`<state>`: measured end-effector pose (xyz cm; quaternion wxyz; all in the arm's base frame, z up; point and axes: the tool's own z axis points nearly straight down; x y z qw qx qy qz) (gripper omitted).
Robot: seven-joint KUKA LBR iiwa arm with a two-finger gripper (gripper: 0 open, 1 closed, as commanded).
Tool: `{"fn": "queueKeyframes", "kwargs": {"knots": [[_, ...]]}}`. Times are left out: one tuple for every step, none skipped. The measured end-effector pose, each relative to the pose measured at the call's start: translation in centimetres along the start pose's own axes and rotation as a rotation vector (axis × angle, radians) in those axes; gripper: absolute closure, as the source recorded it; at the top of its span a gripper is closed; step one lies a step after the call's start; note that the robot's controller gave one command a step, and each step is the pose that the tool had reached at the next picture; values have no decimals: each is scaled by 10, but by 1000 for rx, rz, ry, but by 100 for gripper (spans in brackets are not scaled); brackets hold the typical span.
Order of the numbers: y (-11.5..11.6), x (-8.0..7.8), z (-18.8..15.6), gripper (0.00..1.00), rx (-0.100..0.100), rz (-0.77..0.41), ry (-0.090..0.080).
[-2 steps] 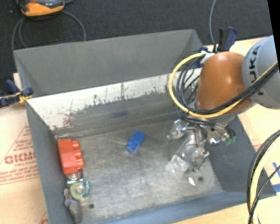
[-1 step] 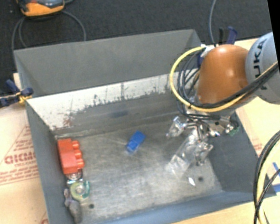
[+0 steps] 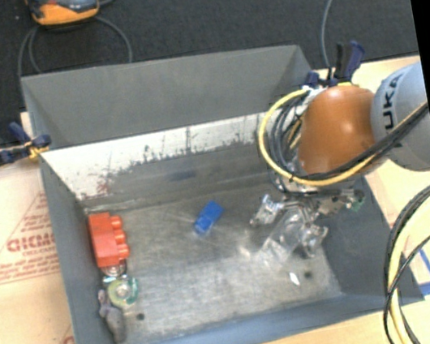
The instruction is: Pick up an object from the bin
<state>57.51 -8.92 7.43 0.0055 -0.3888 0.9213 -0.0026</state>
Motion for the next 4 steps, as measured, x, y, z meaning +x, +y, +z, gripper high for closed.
{"fn": "queueKeyframes", "kwargs": {"knots": [[3, -8, -1, 0, 7, -215, 0], [4, -12, -3, 100, 7, -213, -8], [2, -12, -29, 100, -6, -207, 5], [0, -13, -105, 100, -3, -202, 4]]}}
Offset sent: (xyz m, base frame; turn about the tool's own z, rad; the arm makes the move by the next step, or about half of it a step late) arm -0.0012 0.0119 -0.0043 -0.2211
